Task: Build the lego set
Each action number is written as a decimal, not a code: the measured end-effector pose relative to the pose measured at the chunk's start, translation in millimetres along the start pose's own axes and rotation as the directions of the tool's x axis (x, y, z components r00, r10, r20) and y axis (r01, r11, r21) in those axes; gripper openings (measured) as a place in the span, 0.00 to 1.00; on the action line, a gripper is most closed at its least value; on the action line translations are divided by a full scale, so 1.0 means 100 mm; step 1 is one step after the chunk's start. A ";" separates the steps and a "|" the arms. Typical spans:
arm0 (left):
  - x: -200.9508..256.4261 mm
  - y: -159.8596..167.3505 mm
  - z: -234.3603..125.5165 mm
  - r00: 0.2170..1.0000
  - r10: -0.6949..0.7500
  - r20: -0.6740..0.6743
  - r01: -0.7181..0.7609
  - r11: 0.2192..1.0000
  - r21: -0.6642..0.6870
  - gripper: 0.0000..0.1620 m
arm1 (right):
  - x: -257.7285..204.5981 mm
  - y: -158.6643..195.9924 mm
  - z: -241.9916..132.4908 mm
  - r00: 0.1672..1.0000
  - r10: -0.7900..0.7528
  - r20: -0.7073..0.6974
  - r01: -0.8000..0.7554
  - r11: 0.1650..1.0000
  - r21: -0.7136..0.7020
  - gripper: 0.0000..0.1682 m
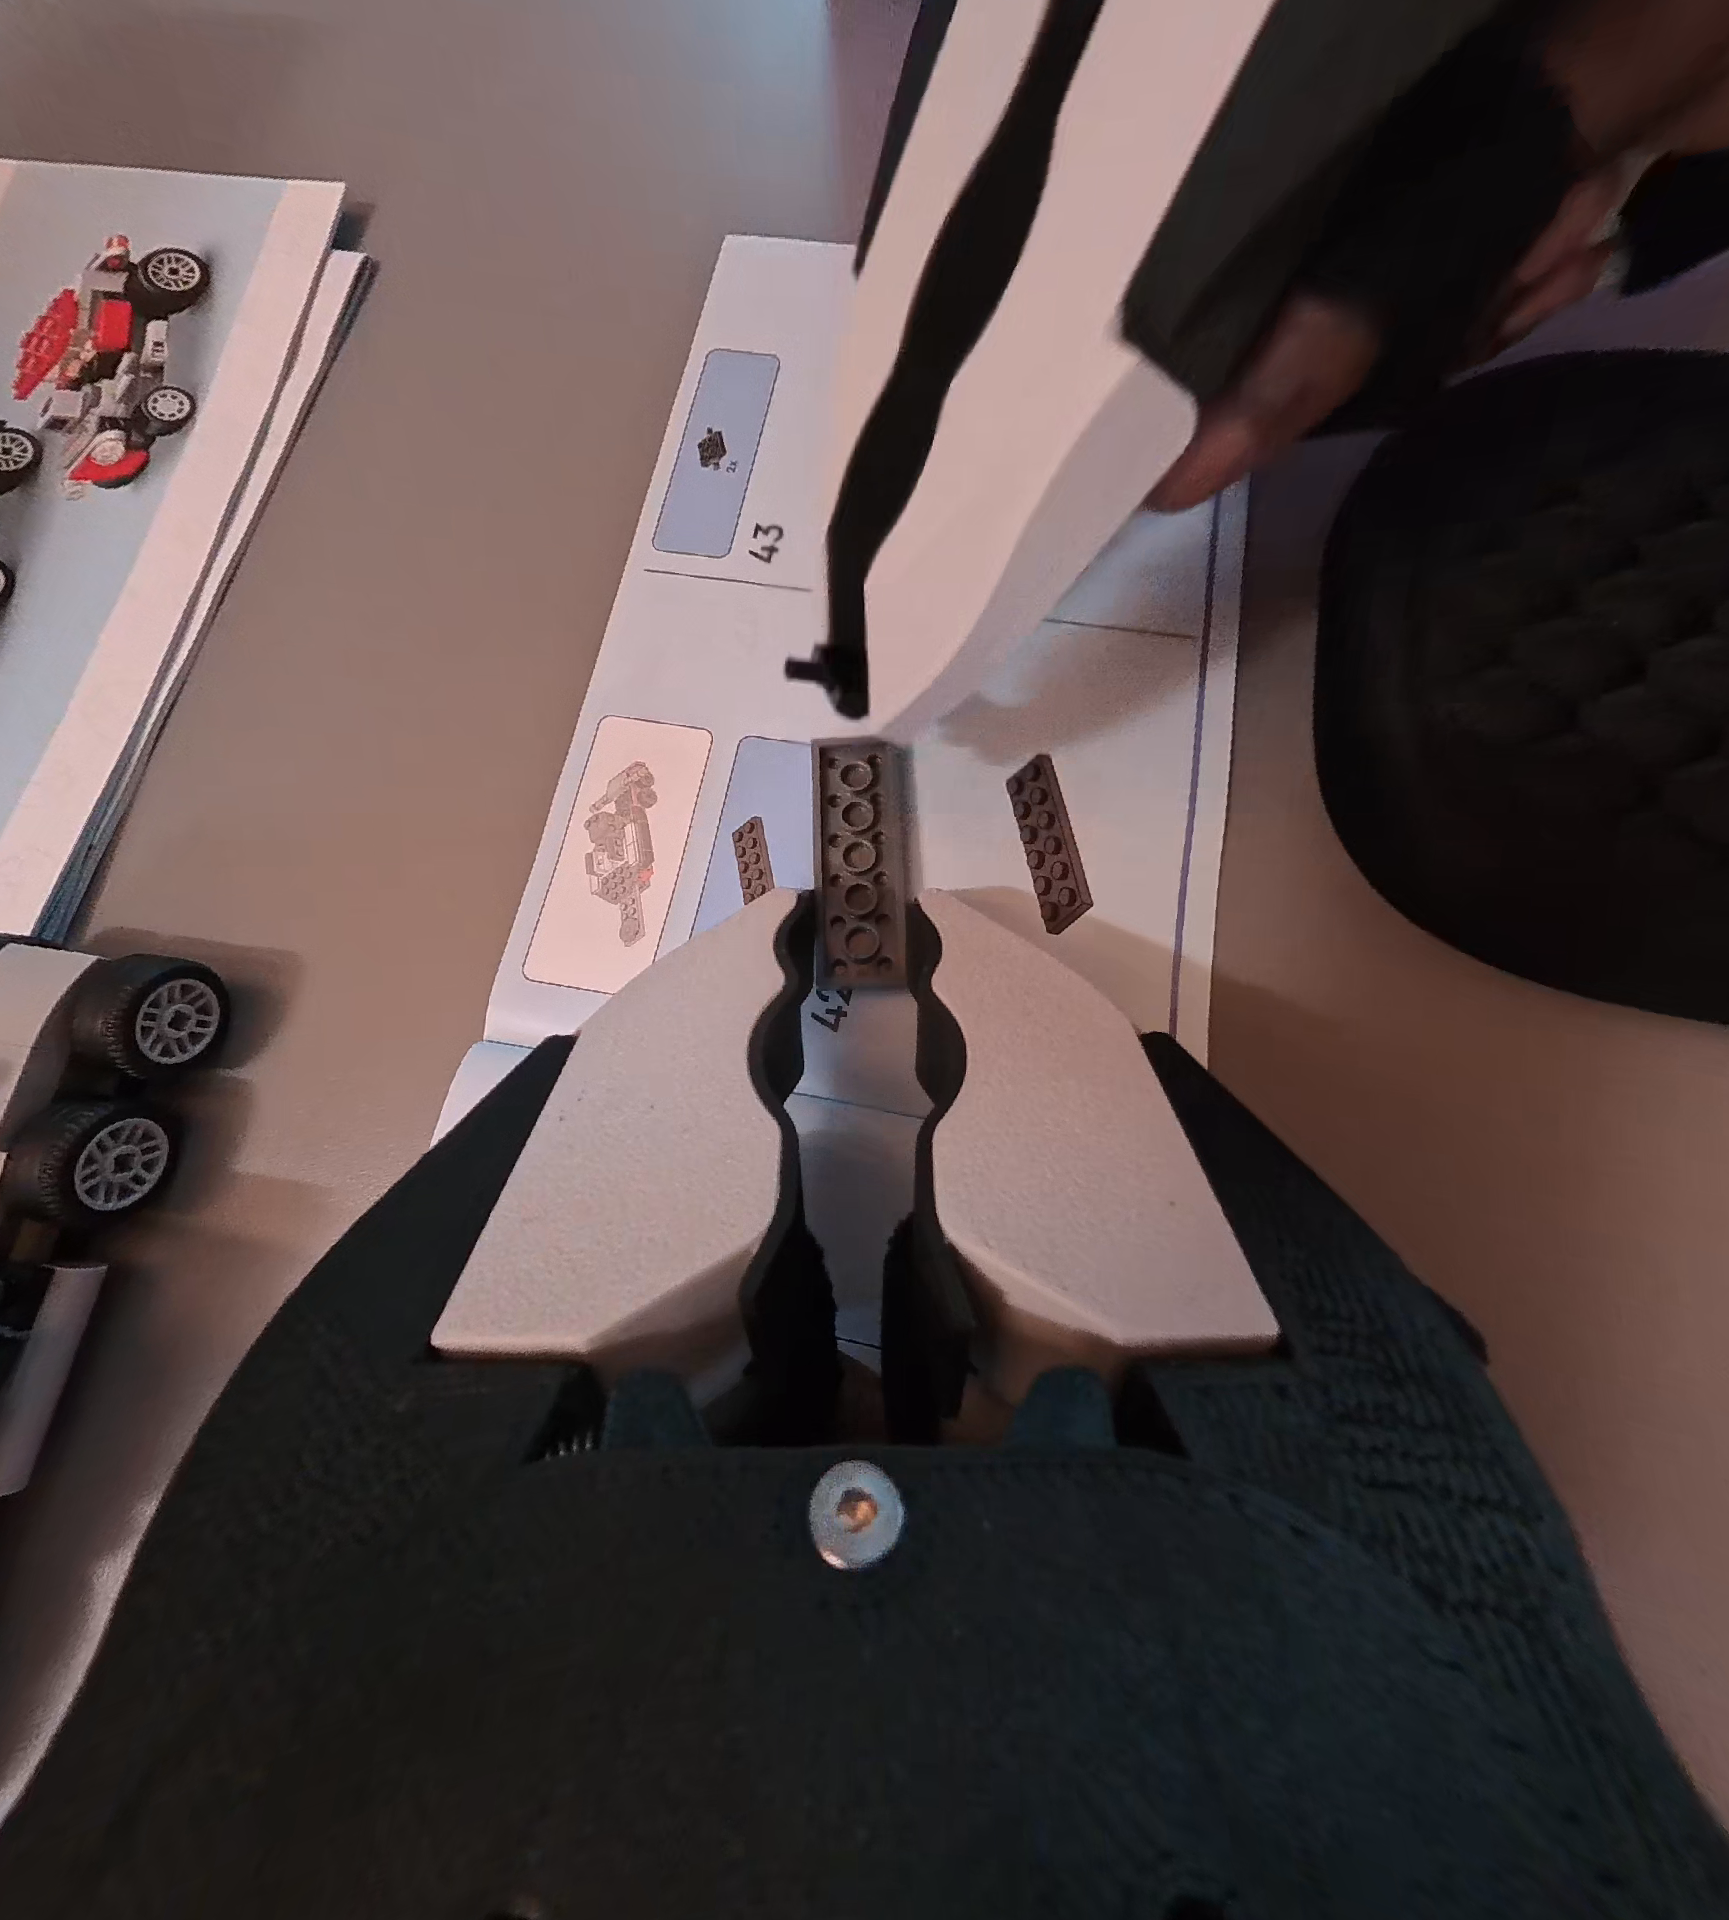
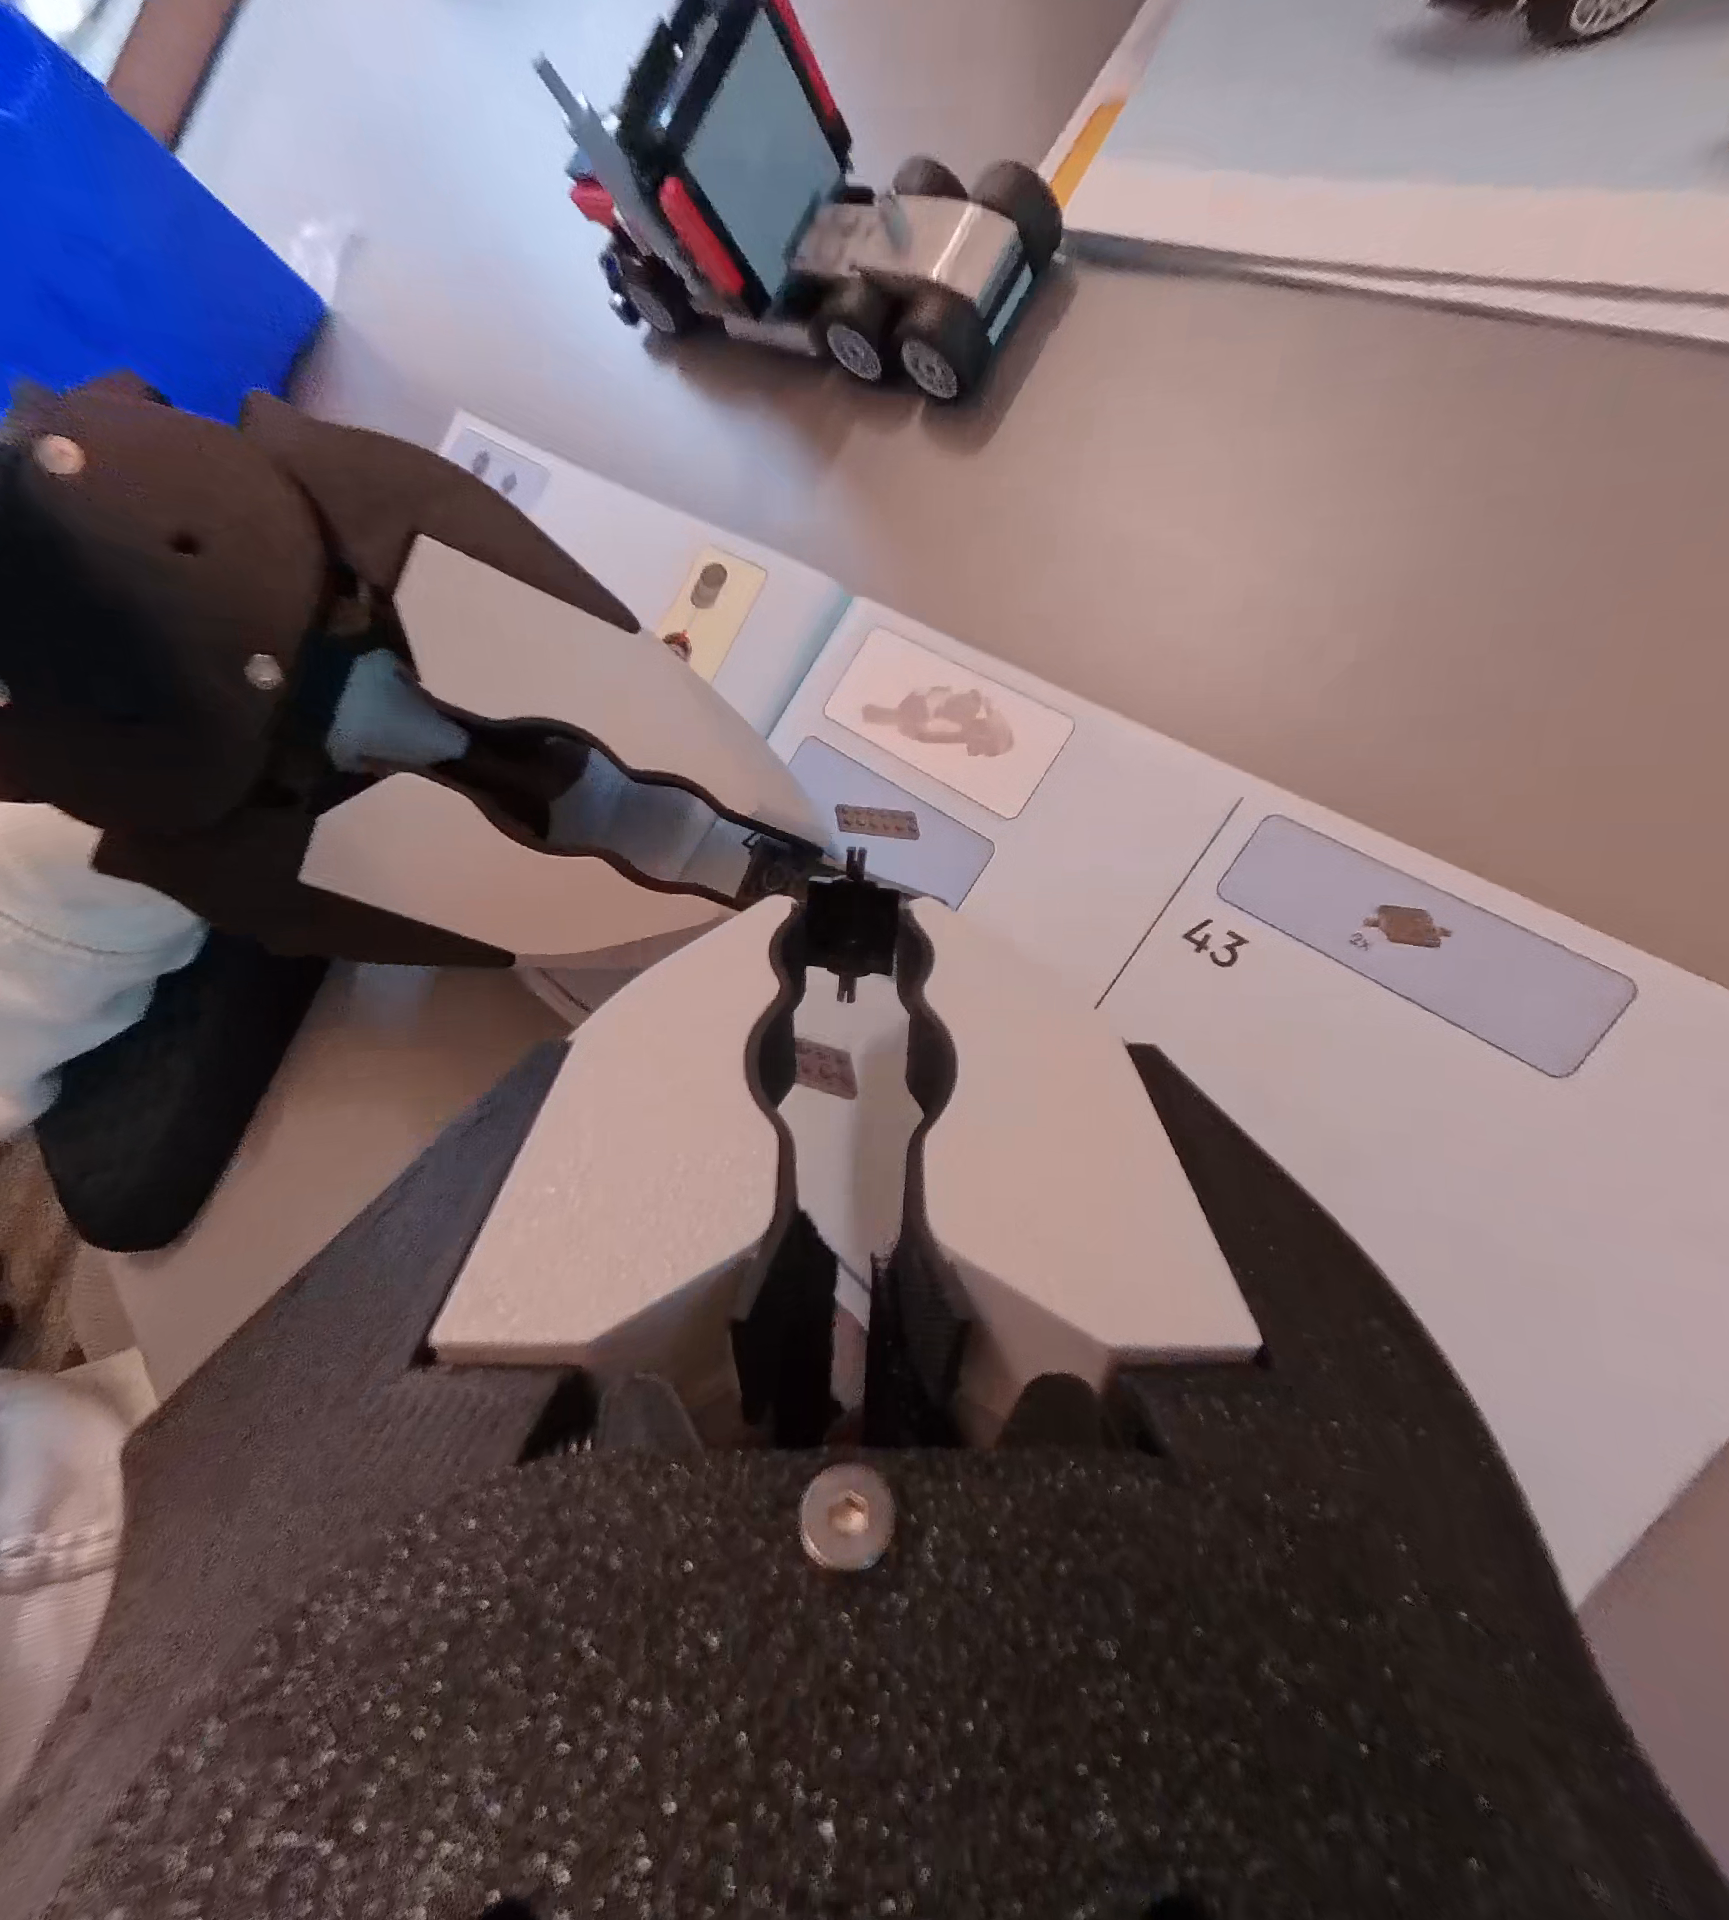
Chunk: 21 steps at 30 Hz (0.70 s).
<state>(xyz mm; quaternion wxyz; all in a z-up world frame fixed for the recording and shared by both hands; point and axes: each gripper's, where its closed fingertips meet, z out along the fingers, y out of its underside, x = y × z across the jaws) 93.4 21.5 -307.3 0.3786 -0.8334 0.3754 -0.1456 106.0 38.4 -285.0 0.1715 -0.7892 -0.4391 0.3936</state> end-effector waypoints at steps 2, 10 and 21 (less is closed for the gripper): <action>0.00 0.00 0.00 1.000 -0.004 0.004 0.004 1.000 -0.001 0.10 | 0.03 0.01 0.03 1.000 -0.003 -0.029 0.003 1.000 -0.022 0.10; -0.01 0.00 0.00 1.000 -0.007 0.013 0.007 1.000 -0.001 0.10 | 0.11 0.07 0.14 0.992 -0.035 -0.123 0.023 0.995 -0.098 0.10; 0.00 0.00 0.00 1.000 -0.009 0.010 0.009 1.000 0.000 0.10 | 0.07 -0.06 -0.12 0.994 -0.105 -0.027 0.104 0.994 -0.024 0.13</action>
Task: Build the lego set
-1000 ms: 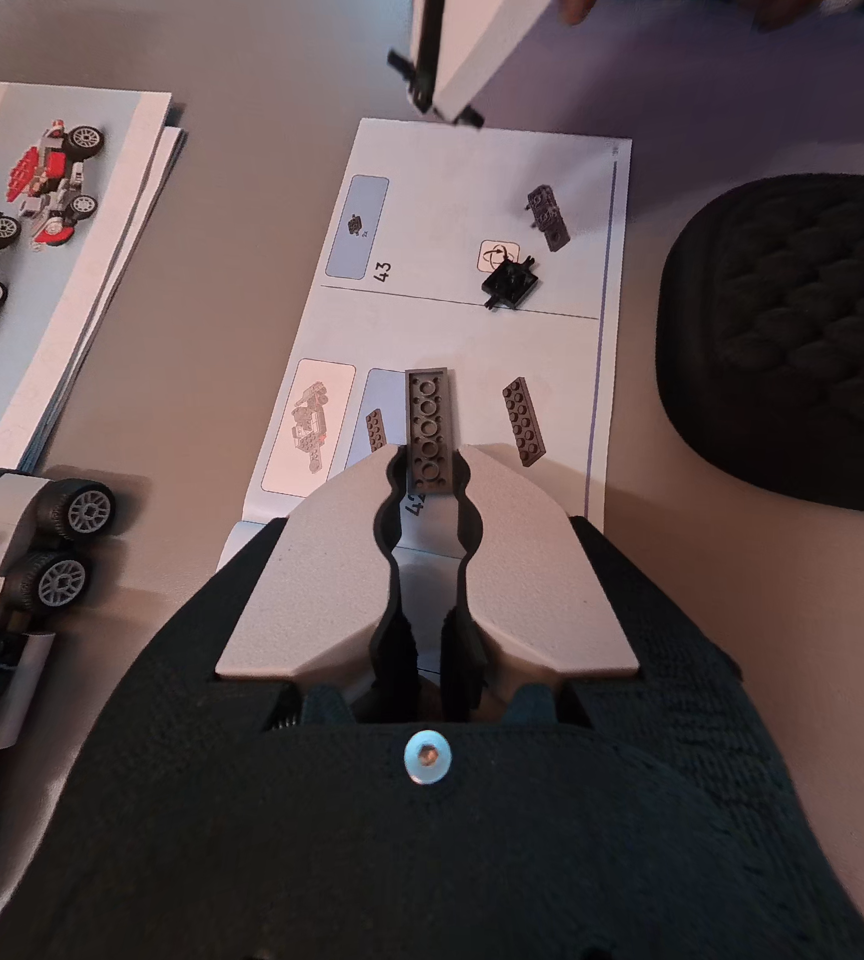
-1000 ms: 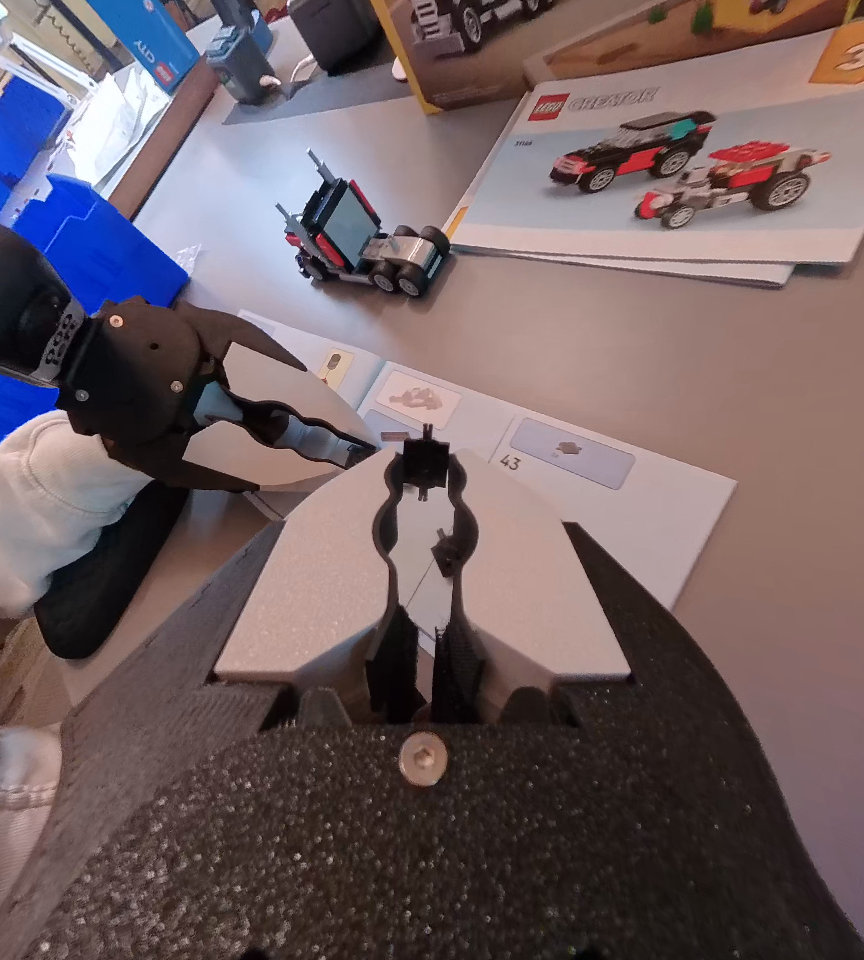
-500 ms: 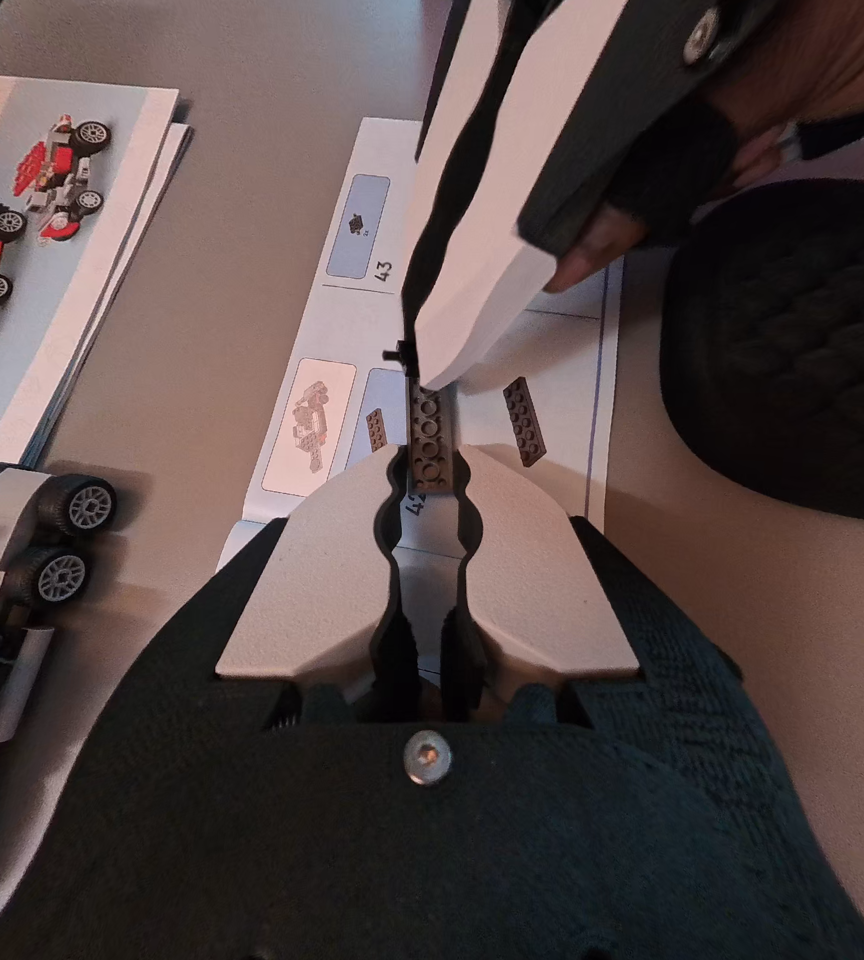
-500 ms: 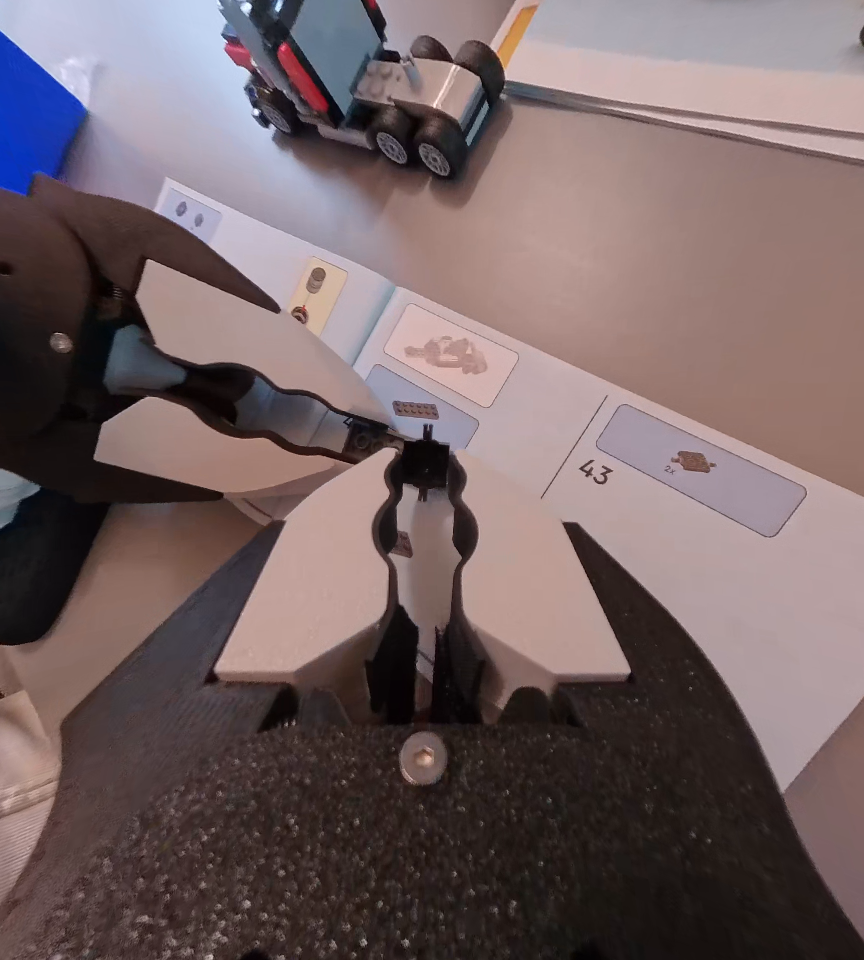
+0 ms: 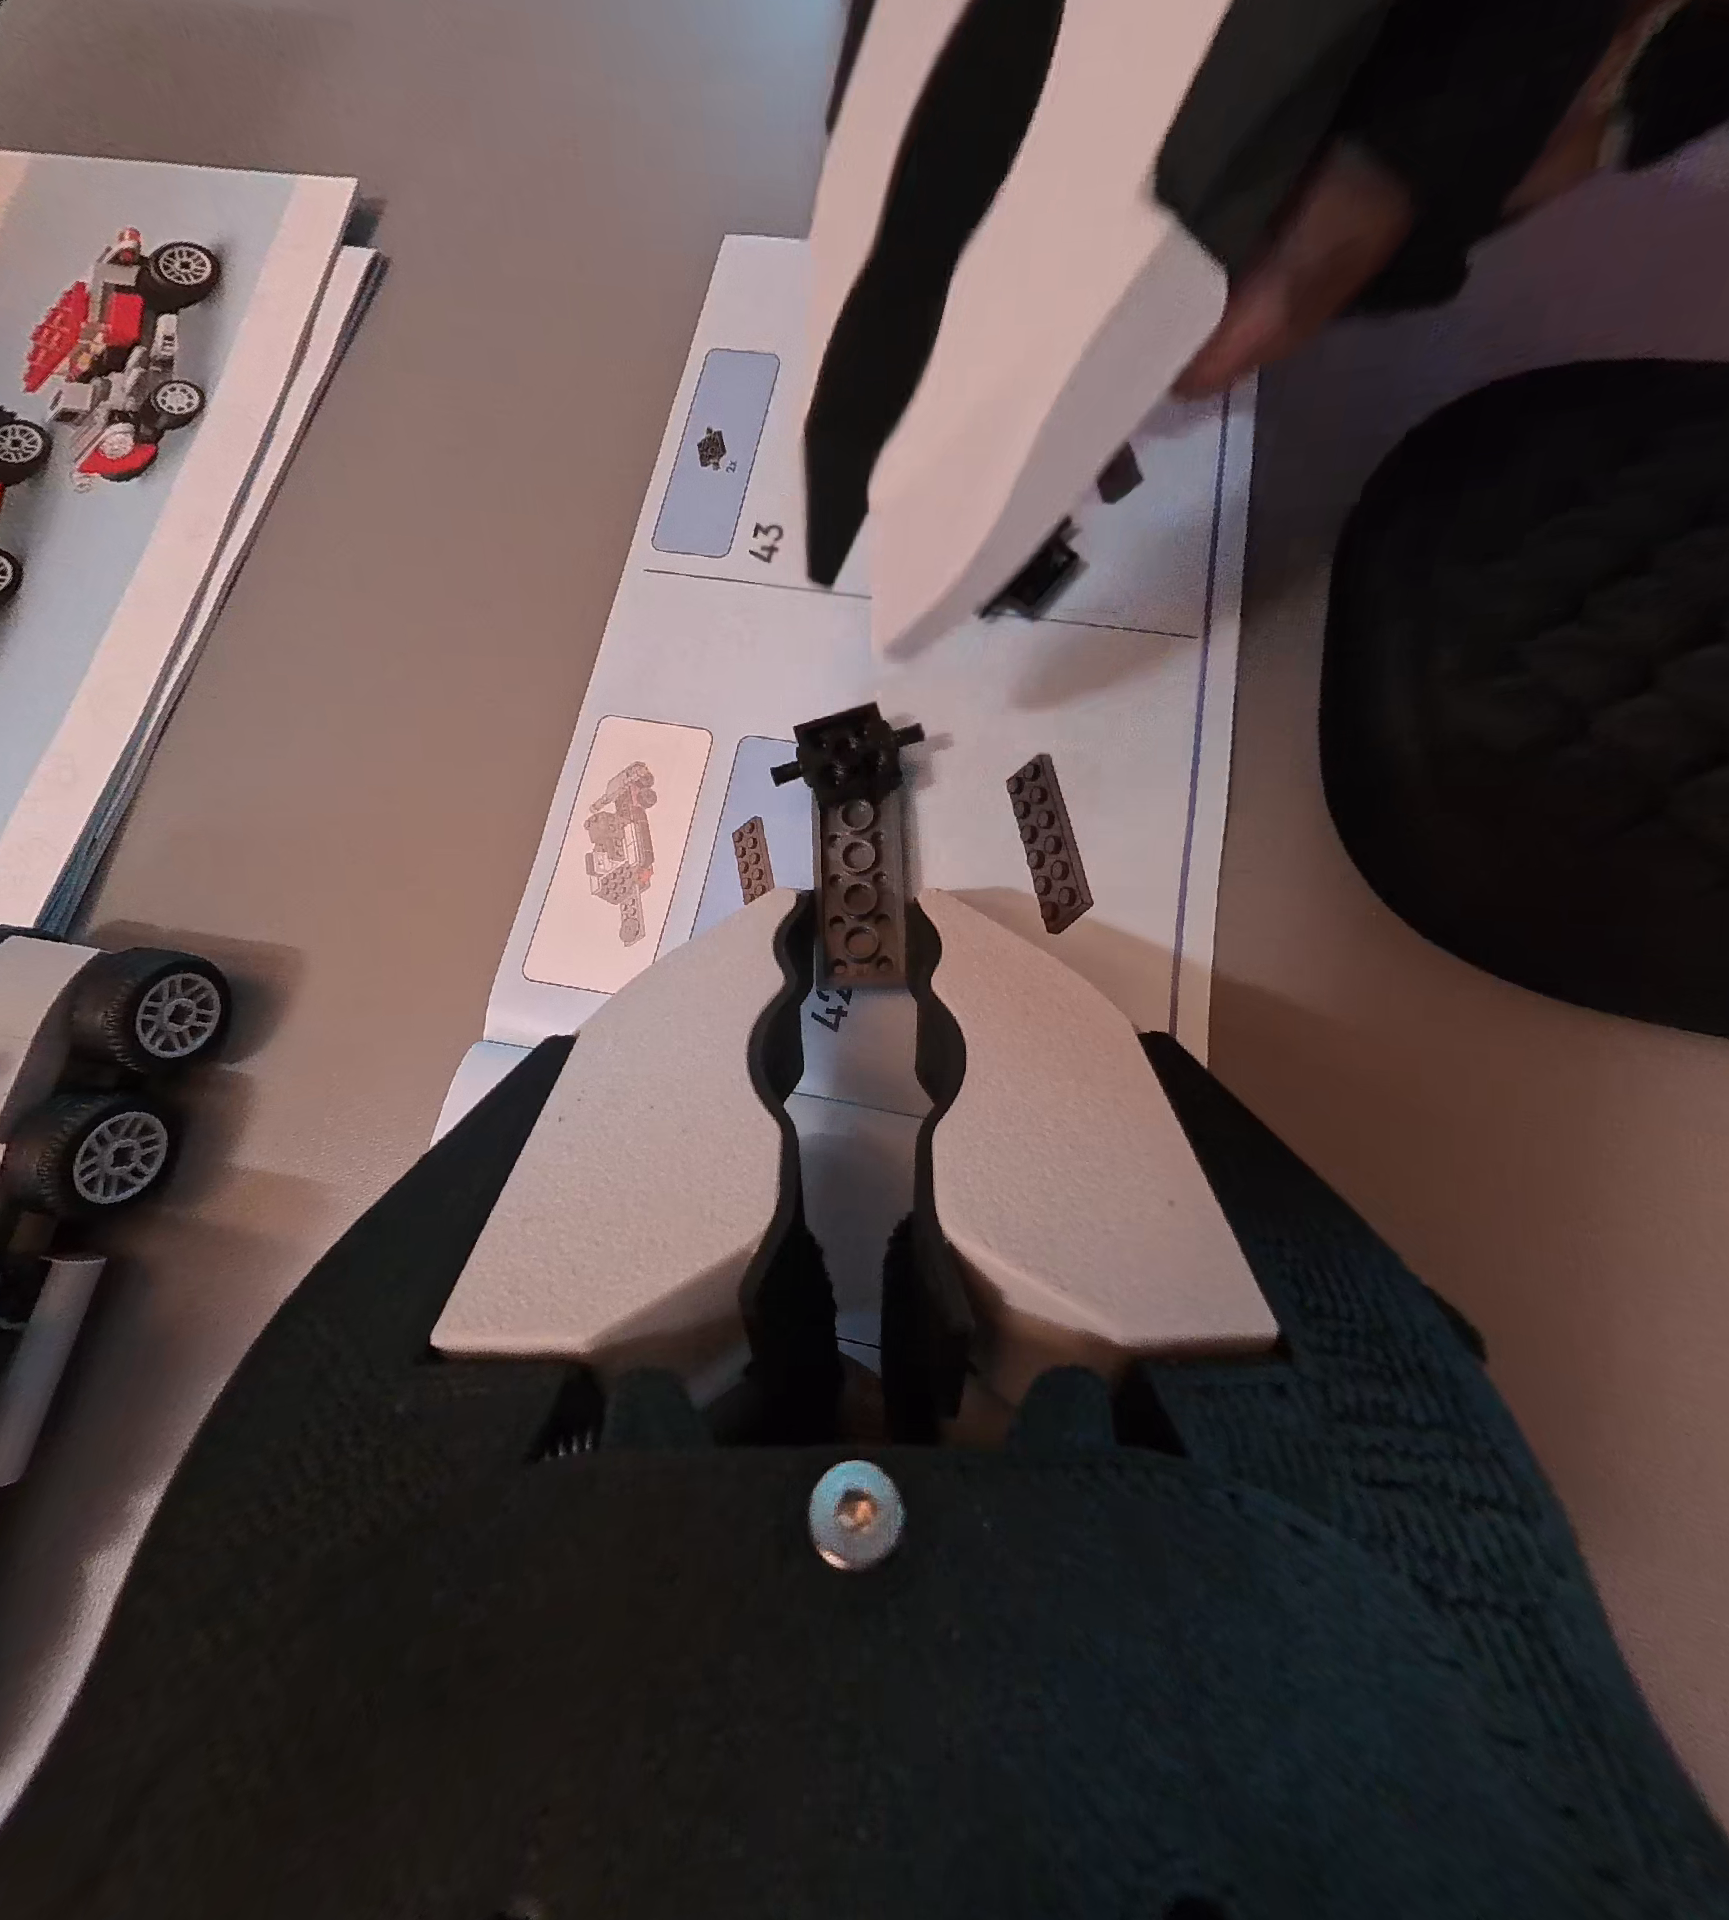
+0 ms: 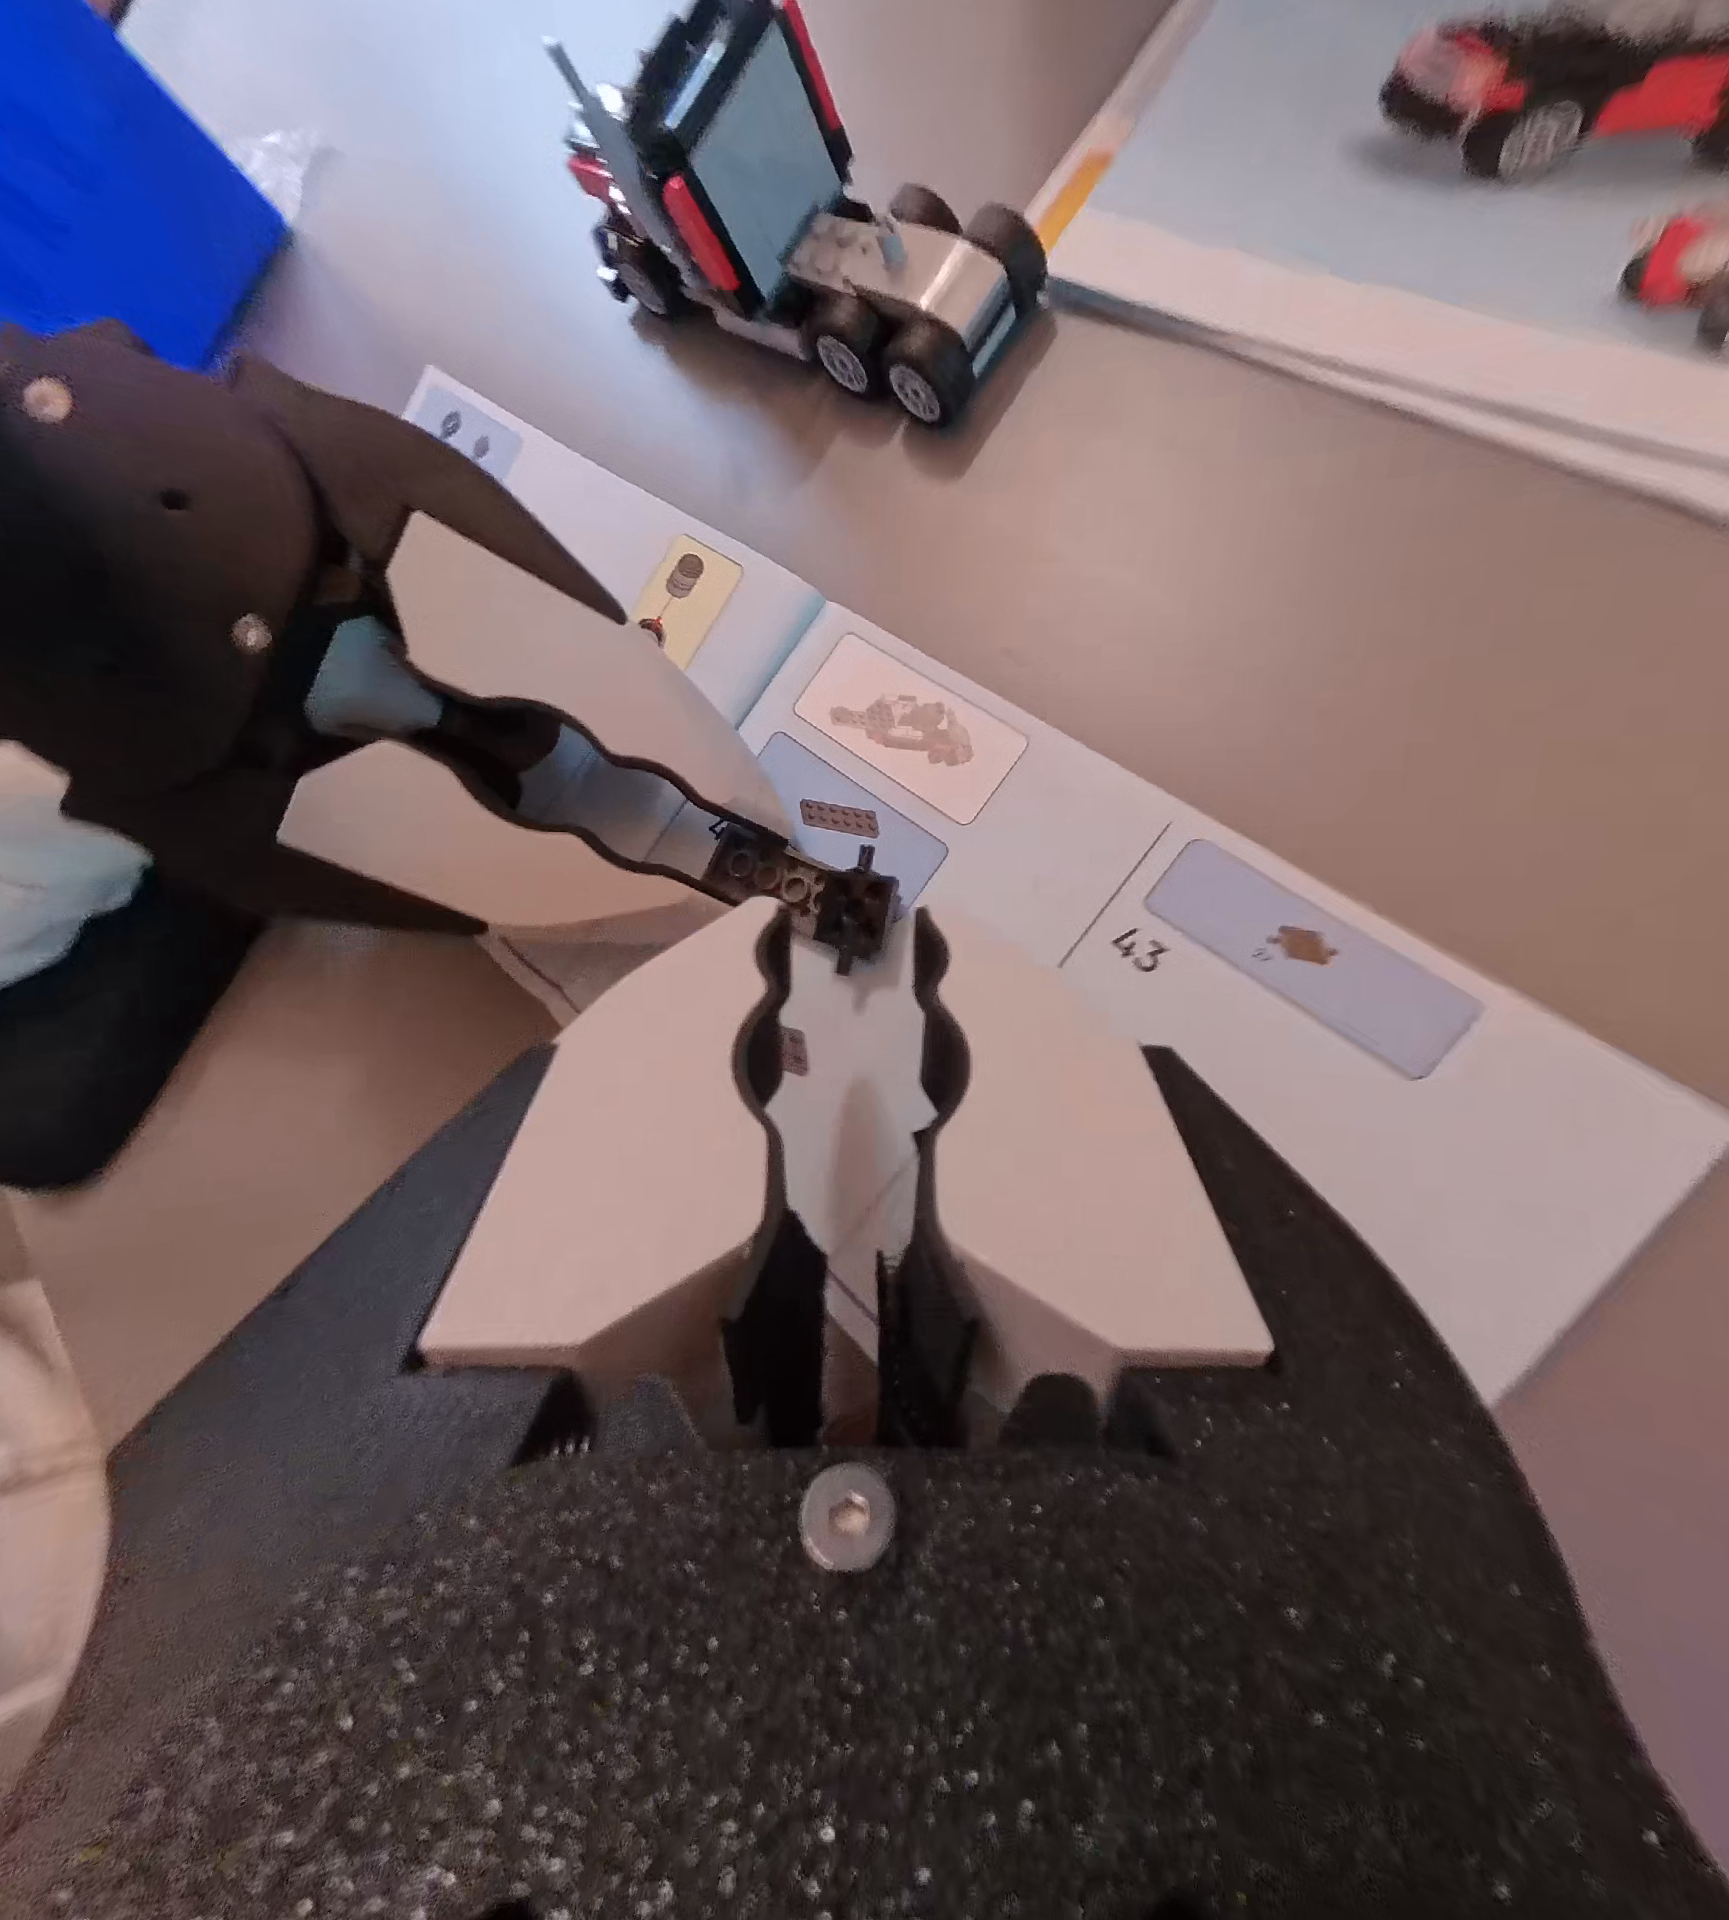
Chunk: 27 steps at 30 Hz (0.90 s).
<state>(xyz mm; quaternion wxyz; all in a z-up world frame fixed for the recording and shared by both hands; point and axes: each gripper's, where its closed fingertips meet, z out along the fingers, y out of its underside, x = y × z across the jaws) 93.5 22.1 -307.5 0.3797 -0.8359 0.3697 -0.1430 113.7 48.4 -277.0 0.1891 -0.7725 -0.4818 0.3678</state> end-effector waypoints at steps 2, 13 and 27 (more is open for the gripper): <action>0.00 0.00 0.00 1.000 0.000 0.000 0.000 1.000 0.000 0.10 | -0.02 -0.06 -0.08 0.982 -0.183 0.039 0.182 0.983 0.034 0.04; 0.00 0.00 0.00 1.000 0.005 0.004 -0.005 1.000 0.002 0.10 | -0.14 0.01 0.15 0.555 -0.779 0.291 0.824 0.562 -0.066 0.04; 0.00 0.00 0.00 1.000 0.006 0.008 -0.006 1.000 0.002 0.11 | -0.02 0.10 0.25 0.700 -0.691 0.180 0.713 0.666 -0.218 0.01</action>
